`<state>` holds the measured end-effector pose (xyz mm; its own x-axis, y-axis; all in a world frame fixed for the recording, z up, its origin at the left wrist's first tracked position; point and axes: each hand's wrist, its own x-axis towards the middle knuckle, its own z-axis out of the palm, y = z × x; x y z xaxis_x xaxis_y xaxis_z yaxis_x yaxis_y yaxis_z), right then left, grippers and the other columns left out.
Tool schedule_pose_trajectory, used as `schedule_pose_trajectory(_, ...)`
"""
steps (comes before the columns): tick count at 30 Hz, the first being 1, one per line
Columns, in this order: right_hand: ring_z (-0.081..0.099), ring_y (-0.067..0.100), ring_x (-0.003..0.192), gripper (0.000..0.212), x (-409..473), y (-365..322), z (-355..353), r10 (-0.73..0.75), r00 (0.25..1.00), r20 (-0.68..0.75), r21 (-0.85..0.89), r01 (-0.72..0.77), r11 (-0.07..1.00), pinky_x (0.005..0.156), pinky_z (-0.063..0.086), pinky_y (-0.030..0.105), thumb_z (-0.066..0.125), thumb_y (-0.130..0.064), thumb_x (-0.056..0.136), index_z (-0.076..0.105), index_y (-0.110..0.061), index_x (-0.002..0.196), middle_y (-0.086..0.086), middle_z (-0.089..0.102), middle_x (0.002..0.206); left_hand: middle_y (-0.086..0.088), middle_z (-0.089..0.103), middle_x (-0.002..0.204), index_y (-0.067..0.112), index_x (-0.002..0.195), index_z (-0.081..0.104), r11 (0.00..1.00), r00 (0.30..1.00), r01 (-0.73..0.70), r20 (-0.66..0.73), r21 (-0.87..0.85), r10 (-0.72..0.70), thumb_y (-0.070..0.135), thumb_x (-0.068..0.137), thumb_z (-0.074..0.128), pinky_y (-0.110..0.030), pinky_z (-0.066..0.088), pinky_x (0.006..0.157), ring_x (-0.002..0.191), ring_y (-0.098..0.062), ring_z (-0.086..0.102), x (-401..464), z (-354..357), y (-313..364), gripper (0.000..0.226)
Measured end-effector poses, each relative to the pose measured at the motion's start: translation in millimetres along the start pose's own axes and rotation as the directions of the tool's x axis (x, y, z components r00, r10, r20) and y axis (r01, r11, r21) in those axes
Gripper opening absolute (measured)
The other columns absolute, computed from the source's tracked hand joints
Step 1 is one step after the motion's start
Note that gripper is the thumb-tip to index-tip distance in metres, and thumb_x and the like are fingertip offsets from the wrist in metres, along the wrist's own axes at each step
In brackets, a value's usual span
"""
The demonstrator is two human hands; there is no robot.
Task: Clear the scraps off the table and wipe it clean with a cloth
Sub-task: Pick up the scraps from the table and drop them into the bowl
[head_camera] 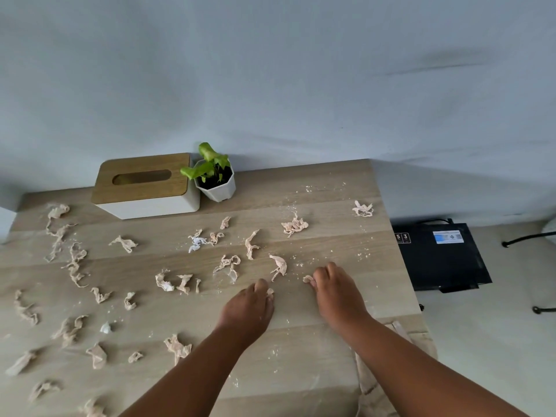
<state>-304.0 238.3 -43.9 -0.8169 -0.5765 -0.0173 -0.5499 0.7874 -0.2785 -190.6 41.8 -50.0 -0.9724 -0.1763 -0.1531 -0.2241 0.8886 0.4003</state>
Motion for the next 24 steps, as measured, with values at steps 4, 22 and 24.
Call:
schedule_pose_trajectory(4,0.06,0.034,0.065,0.01,-6.0,-2.0,-2.6,0.042,0.999,0.012,0.091,-0.043,0.995,0.053,0.051,0.04,0.07,-0.004,0.091,0.06,-0.002,0.087,0.015,0.061,0.08,-0.016,0.064,0.091,0.005,0.113,0.052,1.0,0.999,-0.002,0.037,-0.02,0.003,0.024,0.101,0.047,-0.039,0.046,0.062,0.077,-0.036,0.065,-1.9,-3.1,-1.8,0.023)
schedule_pose_trajectory(22,0.062,0.025,0.096,0.027,-30.0,-20.8,-17.0,0.123,0.985,0.119,0.226,-0.147,0.963,0.075,0.049,0.033,0.052,0.005,0.086,0.06,-0.011,0.106,0.002,0.066,0.106,-0.009,0.056,0.095,0.009,0.105,0.05,0.987,0.994,-0.048,0.087,-0.151,0.062,0.005,0.091,0.05,-0.04,0.044,0.069,0.077,-0.031,0.056,-2.3,-39.1,-9.0,0.014)
schedule_pose_trajectory(24,0.06,0.025,0.096,0.029,-31.9,-22.7,-20.2,0.128,0.983,0.132,0.205,-0.153,0.967,0.073,0.045,0.032,0.05,0.007,0.085,0.06,-0.01,0.105,0.003,0.064,0.104,-0.008,0.056,0.094,0.011,0.104,0.05,0.988,0.994,-0.058,0.083,-0.14,0.07,0.007,0.091,0.049,-0.037,0.041,0.067,0.076,-0.03,0.055,-1.3,-43.9,-8.3,0.013)
